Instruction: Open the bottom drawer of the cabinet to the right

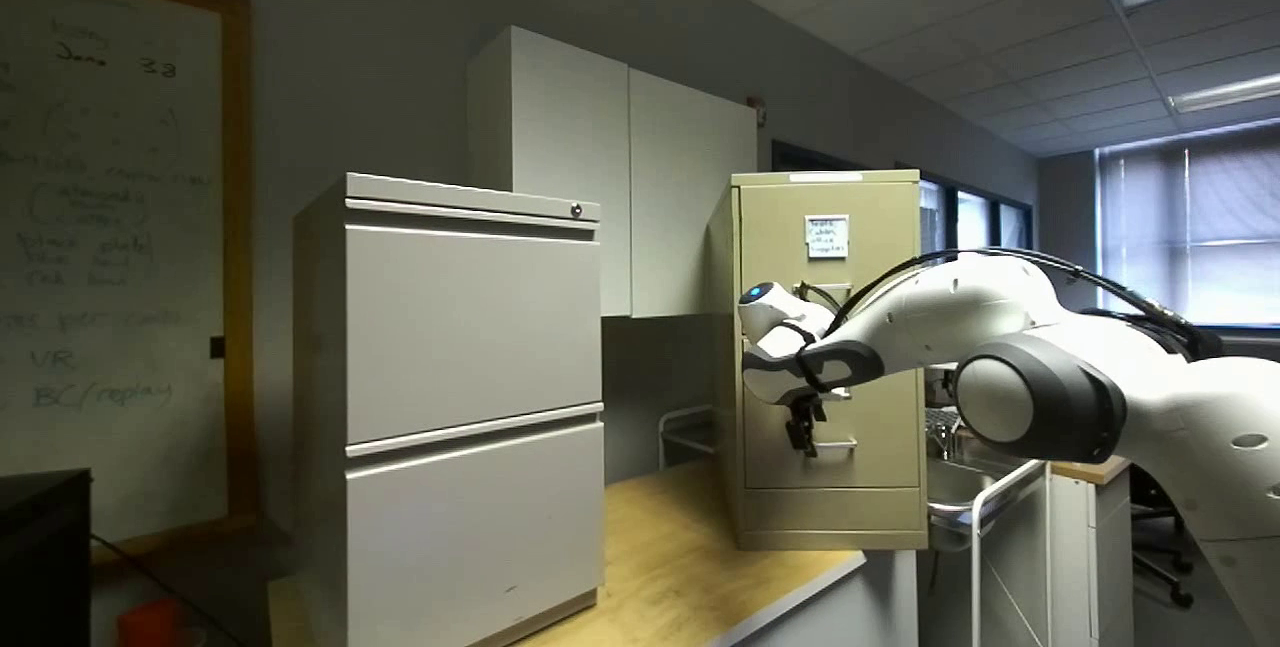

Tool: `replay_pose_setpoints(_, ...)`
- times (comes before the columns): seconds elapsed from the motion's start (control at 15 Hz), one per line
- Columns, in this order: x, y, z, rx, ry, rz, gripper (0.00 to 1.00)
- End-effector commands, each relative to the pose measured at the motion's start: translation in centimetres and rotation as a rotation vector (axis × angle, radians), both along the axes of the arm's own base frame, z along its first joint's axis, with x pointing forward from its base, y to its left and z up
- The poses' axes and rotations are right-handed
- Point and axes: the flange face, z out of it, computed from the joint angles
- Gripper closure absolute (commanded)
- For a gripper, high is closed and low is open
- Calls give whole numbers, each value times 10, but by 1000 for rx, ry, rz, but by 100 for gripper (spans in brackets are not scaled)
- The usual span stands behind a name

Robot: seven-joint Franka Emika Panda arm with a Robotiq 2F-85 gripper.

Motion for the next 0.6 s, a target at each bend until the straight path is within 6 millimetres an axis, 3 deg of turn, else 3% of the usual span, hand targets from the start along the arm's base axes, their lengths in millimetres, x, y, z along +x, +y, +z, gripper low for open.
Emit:
replay_pose_setpoints(0.0,9,-12,-4,30,0,9,0)
replay_pose_setpoints(0.53,10,-28,-22,77,-8,-21,0)
